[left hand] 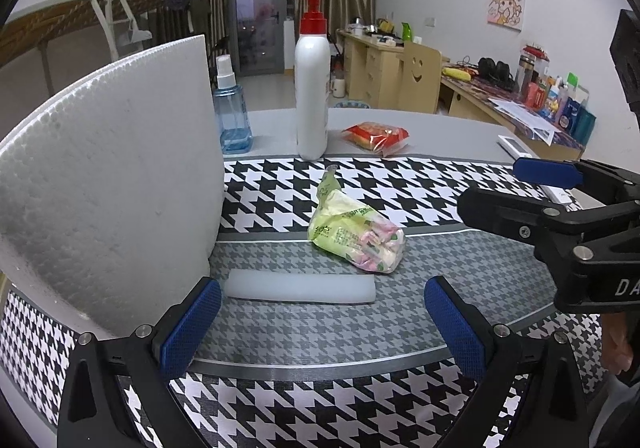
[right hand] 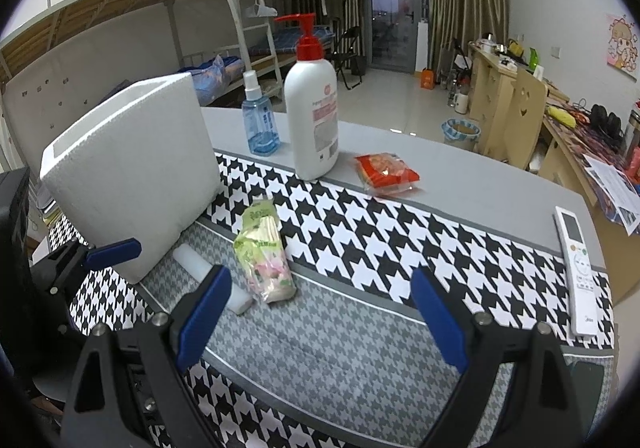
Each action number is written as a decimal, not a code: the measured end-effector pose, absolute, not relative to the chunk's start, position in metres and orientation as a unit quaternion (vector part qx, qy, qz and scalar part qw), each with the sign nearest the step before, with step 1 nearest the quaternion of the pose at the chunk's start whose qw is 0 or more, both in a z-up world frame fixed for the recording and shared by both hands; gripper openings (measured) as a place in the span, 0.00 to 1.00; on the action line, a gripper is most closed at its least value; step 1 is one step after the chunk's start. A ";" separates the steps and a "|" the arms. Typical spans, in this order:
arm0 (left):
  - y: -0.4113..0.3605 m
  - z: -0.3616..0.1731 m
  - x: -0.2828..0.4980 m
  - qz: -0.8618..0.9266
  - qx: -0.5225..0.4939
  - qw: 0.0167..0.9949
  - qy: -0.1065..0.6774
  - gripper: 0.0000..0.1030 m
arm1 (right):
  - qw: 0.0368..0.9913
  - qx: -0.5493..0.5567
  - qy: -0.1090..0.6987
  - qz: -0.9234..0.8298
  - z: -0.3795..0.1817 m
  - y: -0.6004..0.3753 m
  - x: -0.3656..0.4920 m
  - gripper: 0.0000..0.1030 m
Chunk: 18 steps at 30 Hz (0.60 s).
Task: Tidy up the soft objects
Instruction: 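Bring the right tool down over the wrapped snack pack while the left tool approaches the foam tube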
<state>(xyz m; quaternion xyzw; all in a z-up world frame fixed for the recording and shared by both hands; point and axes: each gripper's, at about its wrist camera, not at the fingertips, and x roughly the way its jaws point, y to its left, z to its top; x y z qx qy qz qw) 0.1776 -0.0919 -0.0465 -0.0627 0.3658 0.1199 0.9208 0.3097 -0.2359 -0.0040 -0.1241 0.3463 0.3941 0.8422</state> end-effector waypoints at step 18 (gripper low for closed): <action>-0.090 -0.053 0.182 0.127 -0.059 0.916 0.377 0.99 | 0.828 -0.143 0.365 0.400 -0.016 -0.223 0.315 0.91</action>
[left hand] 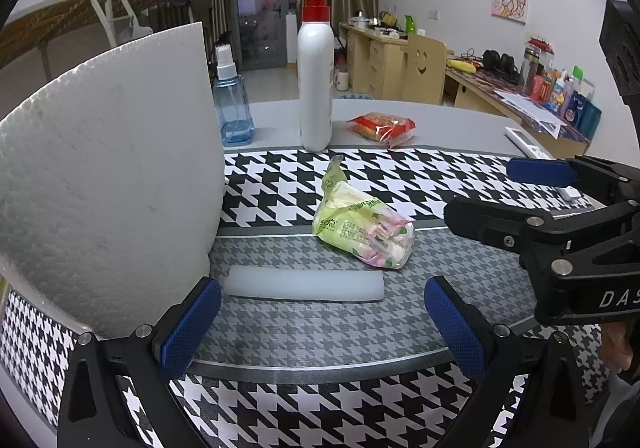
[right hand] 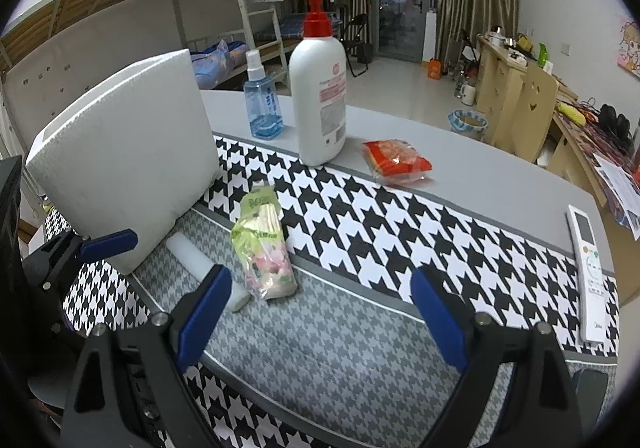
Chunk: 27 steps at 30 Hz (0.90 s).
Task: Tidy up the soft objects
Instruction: 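Bring the right tool down over the wrapped snack pack while the left tool approaches the foam tube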
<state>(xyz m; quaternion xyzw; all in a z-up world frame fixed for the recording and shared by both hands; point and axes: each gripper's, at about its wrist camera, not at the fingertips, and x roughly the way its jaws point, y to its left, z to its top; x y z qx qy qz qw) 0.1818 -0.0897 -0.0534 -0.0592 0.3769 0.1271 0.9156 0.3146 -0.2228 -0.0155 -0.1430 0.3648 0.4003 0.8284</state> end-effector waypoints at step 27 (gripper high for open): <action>-0.084 -0.058 0.182 0.153 -0.050 0.907 0.390 0.99 | 0.817 -0.150 0.384 0.404 -0.026 -0.207 0.322 0.91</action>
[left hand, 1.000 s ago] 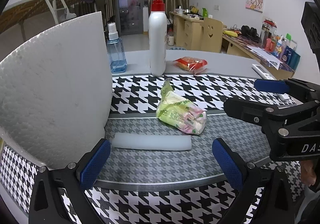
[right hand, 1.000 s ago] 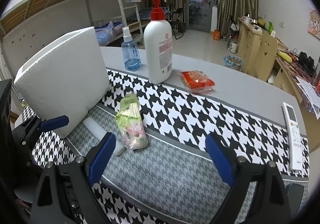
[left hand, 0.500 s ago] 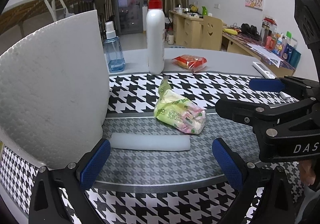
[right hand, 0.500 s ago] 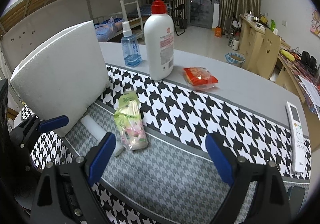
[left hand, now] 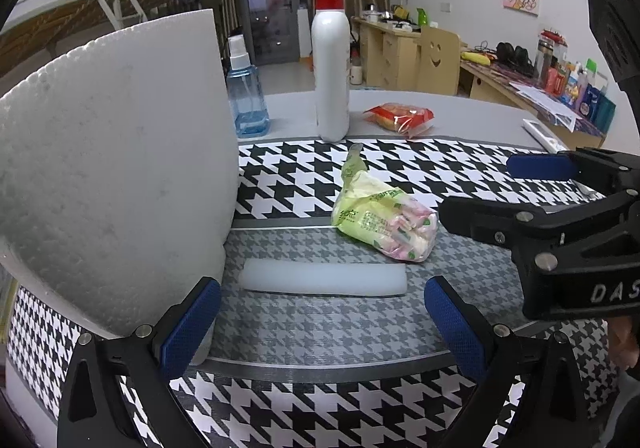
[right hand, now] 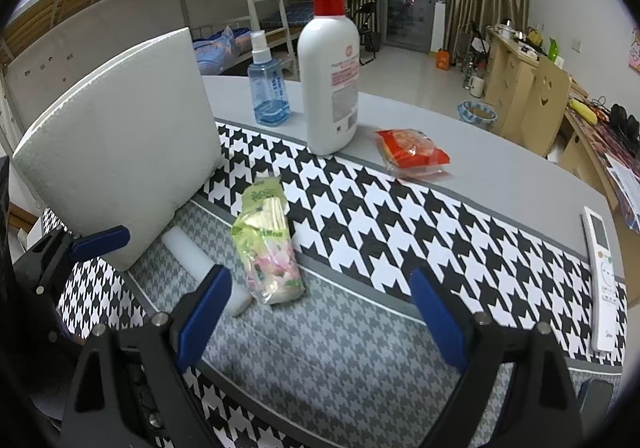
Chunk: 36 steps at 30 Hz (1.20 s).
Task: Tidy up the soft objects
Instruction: 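Bring the right tool down over the wrapped snack pack while the left tool approaches the foam tube, then close the right tool on the wrapped snack pack and lift it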
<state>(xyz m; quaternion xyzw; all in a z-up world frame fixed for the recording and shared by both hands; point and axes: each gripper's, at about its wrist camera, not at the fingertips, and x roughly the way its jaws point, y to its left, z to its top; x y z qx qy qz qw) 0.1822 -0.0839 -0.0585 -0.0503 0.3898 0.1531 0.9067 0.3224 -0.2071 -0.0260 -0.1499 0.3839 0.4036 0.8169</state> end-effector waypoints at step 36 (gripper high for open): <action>-0.083 -0.056 0.173 0.153 -0.055 0.908 0.387 0.99 | 0.786 -0.176 0.421 0.417 -0.064 -0.176 0.333 0.58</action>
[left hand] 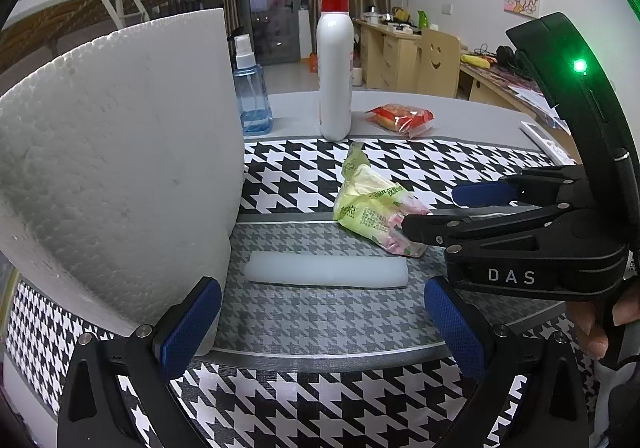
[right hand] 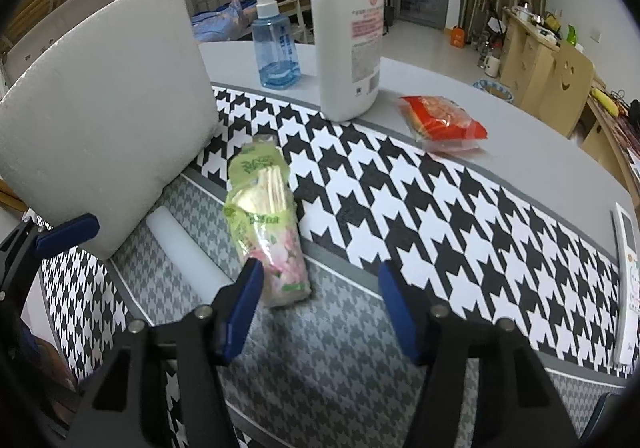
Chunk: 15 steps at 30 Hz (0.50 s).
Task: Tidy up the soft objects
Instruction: 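Close the right tool on the wrapped snack pack and lift it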
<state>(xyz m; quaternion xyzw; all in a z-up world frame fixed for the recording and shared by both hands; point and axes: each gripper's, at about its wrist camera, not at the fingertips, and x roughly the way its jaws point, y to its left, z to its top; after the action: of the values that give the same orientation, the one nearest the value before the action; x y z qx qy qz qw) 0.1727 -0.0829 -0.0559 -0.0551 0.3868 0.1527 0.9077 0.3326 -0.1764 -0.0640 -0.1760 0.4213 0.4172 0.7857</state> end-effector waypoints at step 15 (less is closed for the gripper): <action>-0.083 -0.056 0.172 0.151 -0.055 0.908 0.386 0.99 | 0.768 -0.166 0.431 0.444 -0.066 -0.173 0.330 0.21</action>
<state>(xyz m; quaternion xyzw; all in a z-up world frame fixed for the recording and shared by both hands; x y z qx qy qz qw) 0.1724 -0.0835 -0.0555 -0.0552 0.3863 0.1509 0.9083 0.3301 -0.1733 -0.0656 -0.1659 0.4312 0.4440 0.7677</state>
